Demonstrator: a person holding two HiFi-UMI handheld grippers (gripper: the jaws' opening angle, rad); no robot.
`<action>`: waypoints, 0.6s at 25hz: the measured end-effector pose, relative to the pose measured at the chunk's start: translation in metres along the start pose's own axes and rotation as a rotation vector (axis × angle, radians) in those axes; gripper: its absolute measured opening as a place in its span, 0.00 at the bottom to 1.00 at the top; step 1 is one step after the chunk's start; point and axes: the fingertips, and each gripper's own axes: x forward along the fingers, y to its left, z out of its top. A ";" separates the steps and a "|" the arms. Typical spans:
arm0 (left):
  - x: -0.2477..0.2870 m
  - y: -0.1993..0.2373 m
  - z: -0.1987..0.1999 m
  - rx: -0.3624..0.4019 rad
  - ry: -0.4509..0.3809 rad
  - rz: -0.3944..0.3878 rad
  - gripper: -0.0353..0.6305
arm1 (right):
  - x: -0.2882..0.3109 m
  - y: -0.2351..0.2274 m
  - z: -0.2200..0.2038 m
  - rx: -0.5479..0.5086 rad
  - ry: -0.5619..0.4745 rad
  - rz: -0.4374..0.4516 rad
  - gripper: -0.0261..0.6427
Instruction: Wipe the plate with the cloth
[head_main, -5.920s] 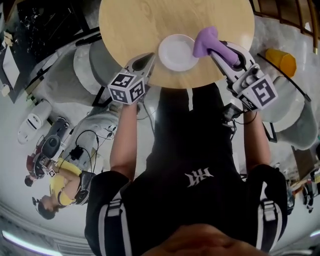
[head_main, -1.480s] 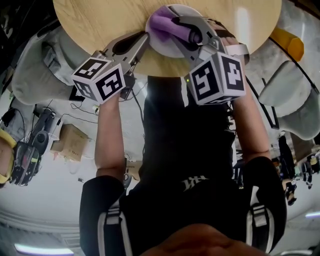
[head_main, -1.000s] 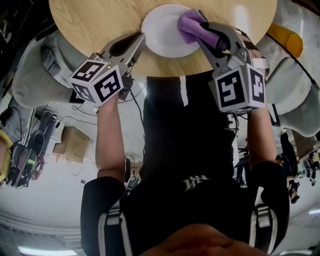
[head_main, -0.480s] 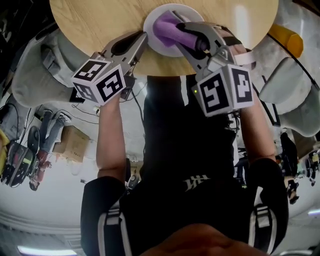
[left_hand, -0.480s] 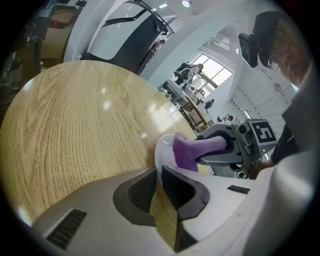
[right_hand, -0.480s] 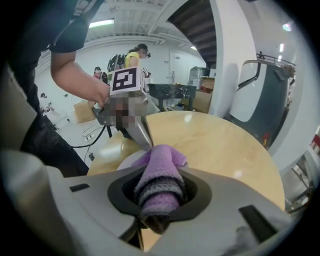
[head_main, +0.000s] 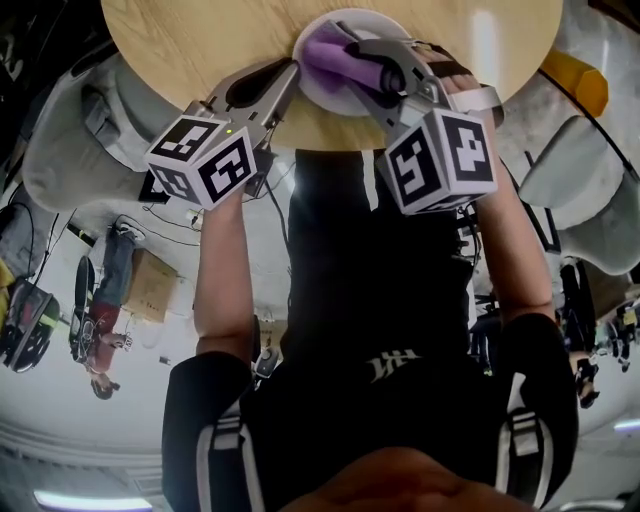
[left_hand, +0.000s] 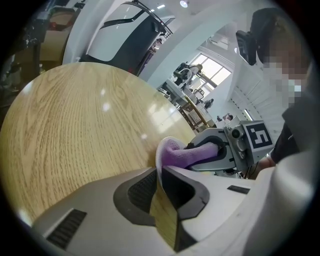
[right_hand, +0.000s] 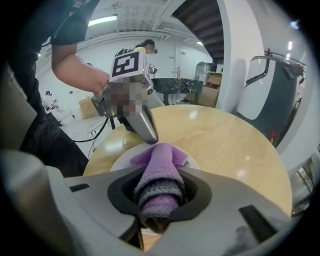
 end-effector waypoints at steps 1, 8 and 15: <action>0.000 0.000 0.000 0.001 0.001 0.001 0.12 | -0.003 0.001 -0.004 0.006 0.009 0.003 0.18; -0.001 0.000 -0.002 0.012 0.007 0.000 0.12 | -0.034 0.004 -0.039 0.046 0.062 -0.015 0.18; -0.001 -0.003 0.000 0.009 0.011 0.001 0.12 | -0.067 -0.006 -0.069 0.096 0.119 -0.074 0.18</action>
